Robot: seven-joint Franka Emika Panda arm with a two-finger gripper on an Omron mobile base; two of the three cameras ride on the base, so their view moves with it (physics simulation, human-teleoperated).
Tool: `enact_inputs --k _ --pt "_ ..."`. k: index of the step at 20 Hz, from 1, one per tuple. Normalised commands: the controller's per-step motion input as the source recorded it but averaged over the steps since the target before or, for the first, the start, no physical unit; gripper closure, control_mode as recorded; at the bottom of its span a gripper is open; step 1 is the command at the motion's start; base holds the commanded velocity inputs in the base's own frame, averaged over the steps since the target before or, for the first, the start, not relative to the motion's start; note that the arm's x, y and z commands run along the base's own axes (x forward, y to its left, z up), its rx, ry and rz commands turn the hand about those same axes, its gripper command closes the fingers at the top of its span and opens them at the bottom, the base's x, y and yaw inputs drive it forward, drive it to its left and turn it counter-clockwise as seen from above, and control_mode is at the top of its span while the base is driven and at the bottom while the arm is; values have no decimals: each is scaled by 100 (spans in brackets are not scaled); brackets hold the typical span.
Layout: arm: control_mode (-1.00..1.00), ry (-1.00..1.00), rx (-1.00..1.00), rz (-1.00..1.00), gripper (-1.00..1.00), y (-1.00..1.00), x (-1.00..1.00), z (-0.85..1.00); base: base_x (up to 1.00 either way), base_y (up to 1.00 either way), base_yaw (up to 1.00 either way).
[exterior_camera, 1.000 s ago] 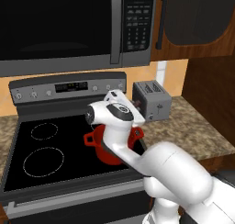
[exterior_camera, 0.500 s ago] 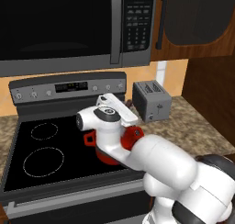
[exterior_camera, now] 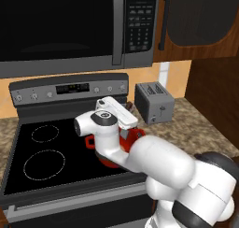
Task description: Put the potato and garlic in the pot. Retrieve the spatula and lightly stir the vegetables in the pot.
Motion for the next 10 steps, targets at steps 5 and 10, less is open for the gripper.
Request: enact_inputs --k 5,10 --pt "-100 0 -3 0 100 4 14 -7 0 0 0" --pt "-100 0 -1 0 100 13 11 -19 0 0 0"
